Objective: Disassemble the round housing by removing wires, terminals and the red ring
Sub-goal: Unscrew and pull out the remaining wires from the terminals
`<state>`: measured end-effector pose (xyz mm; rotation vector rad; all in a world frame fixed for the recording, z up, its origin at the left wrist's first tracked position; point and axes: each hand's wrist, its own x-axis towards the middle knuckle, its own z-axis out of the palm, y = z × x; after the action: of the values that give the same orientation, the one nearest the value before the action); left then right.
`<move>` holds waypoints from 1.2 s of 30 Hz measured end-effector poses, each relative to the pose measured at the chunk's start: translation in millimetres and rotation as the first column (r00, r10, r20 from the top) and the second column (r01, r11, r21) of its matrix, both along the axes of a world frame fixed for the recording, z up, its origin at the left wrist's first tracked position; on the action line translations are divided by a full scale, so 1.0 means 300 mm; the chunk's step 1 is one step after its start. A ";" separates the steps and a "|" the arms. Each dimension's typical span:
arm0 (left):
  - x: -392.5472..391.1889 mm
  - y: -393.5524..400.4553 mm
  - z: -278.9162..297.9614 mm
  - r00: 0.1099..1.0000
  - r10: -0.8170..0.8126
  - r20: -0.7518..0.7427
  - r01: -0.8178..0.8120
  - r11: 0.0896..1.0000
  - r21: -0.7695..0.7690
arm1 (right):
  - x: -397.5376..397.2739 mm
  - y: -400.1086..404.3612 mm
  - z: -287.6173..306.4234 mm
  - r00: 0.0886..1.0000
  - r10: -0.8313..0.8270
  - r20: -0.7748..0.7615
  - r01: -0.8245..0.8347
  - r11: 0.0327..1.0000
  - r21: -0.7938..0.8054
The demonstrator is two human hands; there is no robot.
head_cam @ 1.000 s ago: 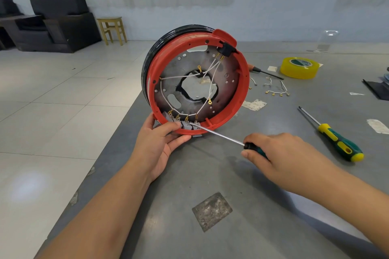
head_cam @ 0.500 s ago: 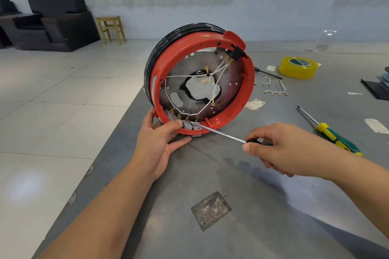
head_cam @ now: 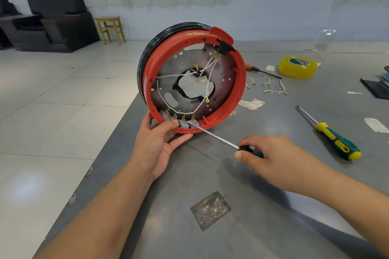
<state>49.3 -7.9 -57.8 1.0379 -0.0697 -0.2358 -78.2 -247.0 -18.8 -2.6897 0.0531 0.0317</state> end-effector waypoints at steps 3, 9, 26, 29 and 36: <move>-0.002 -0.001 0.003 1.000 0.004 -0.005 -0.004 1.000 -0.007 | -0.004 0.011 -0.024 1.000 0.001 0.030 0.000 0.999 -0.032; 0.004 0.002 -0.003 1.000 0.020 -0.003 -0.021 0.999 -0.045 | -0.007 0.028 -0.058 0.996 -0.002 0.086 0.001 1.000 0.020; -0.001 0.001 0.007 0.999 0.046 -0.025 -0.047 0.996 -0.076 | -0.015 0.062 -0.070 0.993 -0.018 0.116 0.019 1.000 0.000; 0.000 -0.002 0.009 0.998 0.052 -0.029 -0.054 0.995 -0.082 | -0.019 0.072 -0.070 0.993 -0.020 0.120 0.021 1.000 -0.005; -0.002 -0.010 0.010 0.996 0.070 -0.059 -0.077 0.989 -0.126 | -0.010 0.100 -0.076 0.995 -0.030 0.097 0.015 0.988 0.153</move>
<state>48.6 -10.8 -54.7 0.9039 0.0025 -0.1892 -81.3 -216.8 -41.7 -2.5337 0.0483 -0.1013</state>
